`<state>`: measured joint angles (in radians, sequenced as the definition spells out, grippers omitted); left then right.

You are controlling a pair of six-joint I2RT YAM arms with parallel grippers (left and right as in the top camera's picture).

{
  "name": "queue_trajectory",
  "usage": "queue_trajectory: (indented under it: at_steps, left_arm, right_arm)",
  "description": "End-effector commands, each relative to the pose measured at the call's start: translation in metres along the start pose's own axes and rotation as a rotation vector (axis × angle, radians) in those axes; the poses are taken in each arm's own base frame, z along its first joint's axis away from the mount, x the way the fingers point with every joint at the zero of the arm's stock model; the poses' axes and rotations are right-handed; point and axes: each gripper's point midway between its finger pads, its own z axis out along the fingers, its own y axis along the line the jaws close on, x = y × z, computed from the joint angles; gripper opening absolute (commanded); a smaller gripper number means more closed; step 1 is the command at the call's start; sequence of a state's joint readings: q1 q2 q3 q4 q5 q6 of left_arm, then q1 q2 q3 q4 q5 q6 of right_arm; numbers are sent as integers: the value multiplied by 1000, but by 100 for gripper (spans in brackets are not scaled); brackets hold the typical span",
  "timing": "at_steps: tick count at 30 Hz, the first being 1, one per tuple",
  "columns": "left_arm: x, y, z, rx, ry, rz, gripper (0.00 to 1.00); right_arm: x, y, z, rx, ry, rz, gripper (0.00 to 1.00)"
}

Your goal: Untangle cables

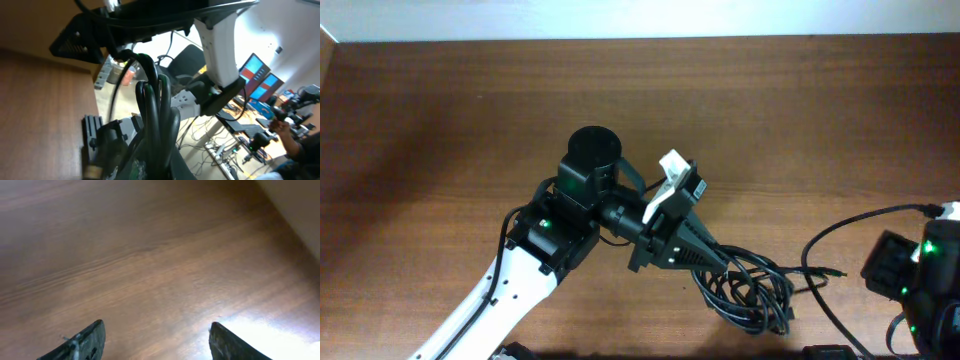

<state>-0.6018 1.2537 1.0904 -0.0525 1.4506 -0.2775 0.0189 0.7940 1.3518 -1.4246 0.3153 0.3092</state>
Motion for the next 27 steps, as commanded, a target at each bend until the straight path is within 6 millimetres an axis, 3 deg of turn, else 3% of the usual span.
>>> queue_trajectory:
  at_steps: [1, 10, 17, 21, 27]
  left_arm:
    - [-12, 6, -6, -79, -32, 33, 0]
    - [-5, 62, -20, -393, -96, -191, 0]
    - [-8, 79, -29, -499, -155, -296, 0]
    - [-11, 89, -35, -556, -201, -363, 0]
    - [-23, 89, -37, -542, -280, -480, 0]
  right_arm:
    - [5, 31, -3, -181, 29, -86, 66]
    - [8, 93, -39, -597, -8, -324, 66]
    - [16, 110, -55, -731, 8, -342, 76]
    - [20, 113, -58, -763, 29, -339, 99]
    - [30, 132, -82, -946, 64, -332, 99]
